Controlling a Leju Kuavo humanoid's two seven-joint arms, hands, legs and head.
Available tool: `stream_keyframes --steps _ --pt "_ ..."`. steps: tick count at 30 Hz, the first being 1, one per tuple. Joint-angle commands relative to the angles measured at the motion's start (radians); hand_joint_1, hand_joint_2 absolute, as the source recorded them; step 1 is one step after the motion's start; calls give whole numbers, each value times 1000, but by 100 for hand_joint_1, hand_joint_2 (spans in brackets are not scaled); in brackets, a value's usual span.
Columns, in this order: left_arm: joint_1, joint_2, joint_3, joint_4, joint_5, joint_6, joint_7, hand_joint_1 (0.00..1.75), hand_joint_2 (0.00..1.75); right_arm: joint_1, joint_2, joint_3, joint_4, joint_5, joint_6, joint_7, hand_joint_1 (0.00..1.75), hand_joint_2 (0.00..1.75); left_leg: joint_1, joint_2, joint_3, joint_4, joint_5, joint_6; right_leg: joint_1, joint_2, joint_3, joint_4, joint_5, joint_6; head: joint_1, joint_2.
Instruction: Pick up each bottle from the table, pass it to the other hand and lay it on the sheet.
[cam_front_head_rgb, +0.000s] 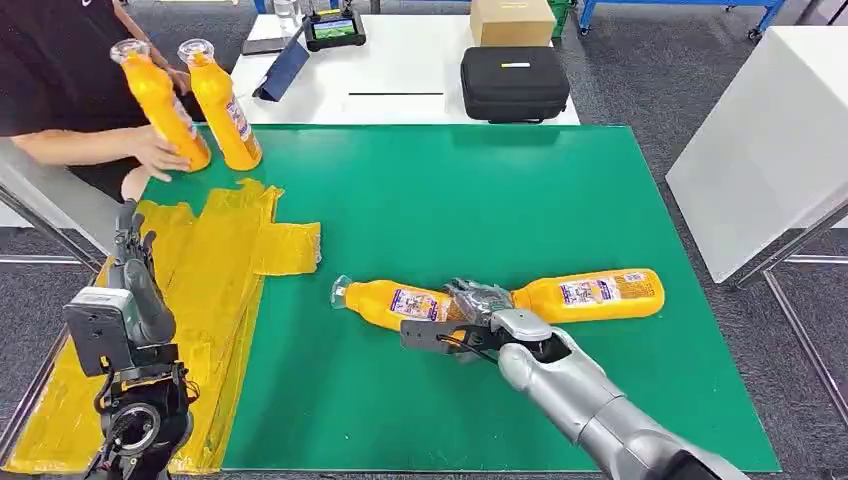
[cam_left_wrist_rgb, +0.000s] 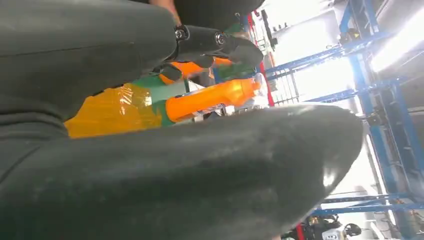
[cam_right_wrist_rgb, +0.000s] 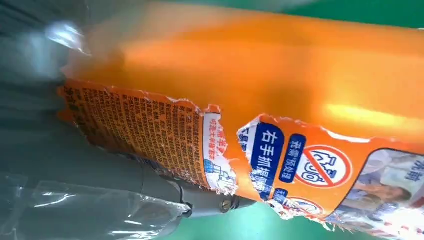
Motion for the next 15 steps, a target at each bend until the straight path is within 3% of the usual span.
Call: stream_keyframes --steps 1,2,3,4,10,11,13,15 --pt "11 1 -2 -11 3 1 5 0 0 -13 4 46 99 18 33 25 0 175 1 0 3 -1 -1 -2 1 -1 3 -1 -1 0 0 0" --pt "18 -4 4 -17 2 0 5 0 0 -8 1 58 113 31 44 27 12 175 1 0 4 -1 -1 -3 1 -2 5 -1 -1 0 0 0" --pt "25 -8 11 -22 1 -4 6 0 0 2 0 68 130 42 50 24 147 175 2 0 7 -1 -2 -4 2 -2 7 -2 -2 0 0 0" --pt "28 -12 15 -24 2 -8 6 0 0 11 0 72 141 44 52 22 173 175 2 0 6 -2 -2 -4 1 -2 7 -2 -2 0 0 0" --pt "22 -27 23 -11 -3 -29 6 0 0 46 -4 60 176 68 29 10 175 175 1 -1 10 -2 -1 -3 1 -3 10 -3 -1 0 0 0" --pt "52 -65 61 -34 212 -150 136 0 0 95 -13 -81 54 5 -222 -87 175 175 2 -3 12 -2 -1 -4 2 -5 13 -4 -1 0 0 0" --pt "93 -86 84 -64 231 -171 144 0 0 136 -74 -158 -242 -25 -148 -34 175 175 1 -2 12 -2 -1 -3 1 -4 12 -3 -1 0 0 0" --pt "107 -86 91 -76 224 -174 140 0 0 171 -94 -212 -409 -24 -81 14 175 175 1 -1 10 0 -1 -3 1 -3 11 -2 -1 0 0 0"
